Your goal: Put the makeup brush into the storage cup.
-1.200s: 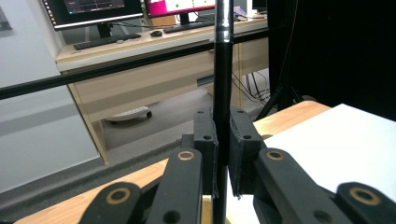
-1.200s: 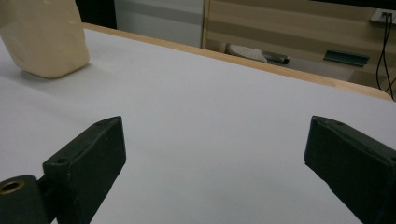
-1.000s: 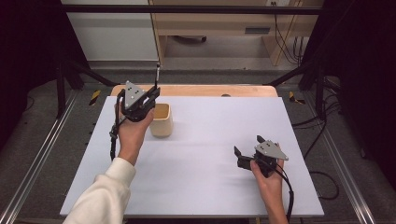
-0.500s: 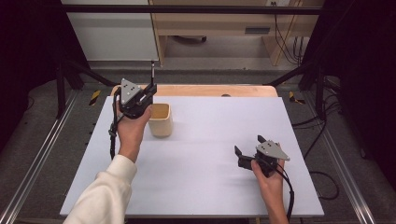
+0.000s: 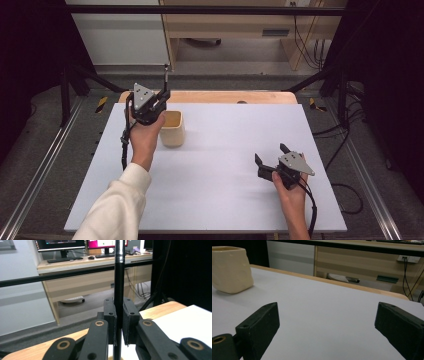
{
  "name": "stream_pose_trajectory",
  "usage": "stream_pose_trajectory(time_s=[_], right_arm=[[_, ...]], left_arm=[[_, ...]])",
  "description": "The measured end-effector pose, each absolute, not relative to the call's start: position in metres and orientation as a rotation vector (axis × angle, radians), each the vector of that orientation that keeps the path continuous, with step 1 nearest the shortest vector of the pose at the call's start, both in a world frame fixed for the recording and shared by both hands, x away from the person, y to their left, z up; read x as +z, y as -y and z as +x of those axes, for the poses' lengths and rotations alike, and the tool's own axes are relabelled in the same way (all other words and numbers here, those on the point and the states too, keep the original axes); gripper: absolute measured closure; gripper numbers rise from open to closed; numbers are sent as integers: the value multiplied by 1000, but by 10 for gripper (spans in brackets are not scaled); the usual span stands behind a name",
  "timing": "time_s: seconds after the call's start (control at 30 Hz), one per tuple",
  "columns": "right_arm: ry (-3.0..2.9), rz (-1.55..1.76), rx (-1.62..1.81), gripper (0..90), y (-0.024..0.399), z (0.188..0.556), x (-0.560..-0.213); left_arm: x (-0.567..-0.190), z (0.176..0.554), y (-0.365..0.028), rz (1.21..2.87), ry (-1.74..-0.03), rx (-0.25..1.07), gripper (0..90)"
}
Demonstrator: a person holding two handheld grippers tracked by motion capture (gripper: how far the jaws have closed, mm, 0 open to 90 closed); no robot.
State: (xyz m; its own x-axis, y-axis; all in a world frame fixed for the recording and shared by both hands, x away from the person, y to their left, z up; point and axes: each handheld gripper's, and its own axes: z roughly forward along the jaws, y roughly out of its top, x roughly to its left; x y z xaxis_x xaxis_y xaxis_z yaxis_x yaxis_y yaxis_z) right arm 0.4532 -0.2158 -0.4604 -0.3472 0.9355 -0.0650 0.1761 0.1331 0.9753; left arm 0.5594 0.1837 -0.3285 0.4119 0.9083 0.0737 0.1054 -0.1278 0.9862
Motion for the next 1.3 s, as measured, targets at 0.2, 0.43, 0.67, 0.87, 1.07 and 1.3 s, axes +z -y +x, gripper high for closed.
stream_pose_trajectory(time_s=[0.2,0.43,0.67,0.87,1.07,1.3], right_arm=[[-1645,1080,1248,61,216,454,-461],[-1633,1066,1240,61,216,454,-462],[-1635,1073,1253,61,218,454,-463],[-1636,1073,1270,62,219,454,-462],[-1638,1076,1273,62,220,454,-462],[-1637,1085,1280,63,221,454,-462]], left_arm=[[-334,568,-184,1549,-933,914,835],[-341,572,-183,1557,-923,932,834],[-346,575,-186,1548,-937,933,834],[-348,576,-186,1525,-946,918,834],[-351,576,-184,1506,-951,898,834],[-357,577,-186,1471,-980,872,834]])
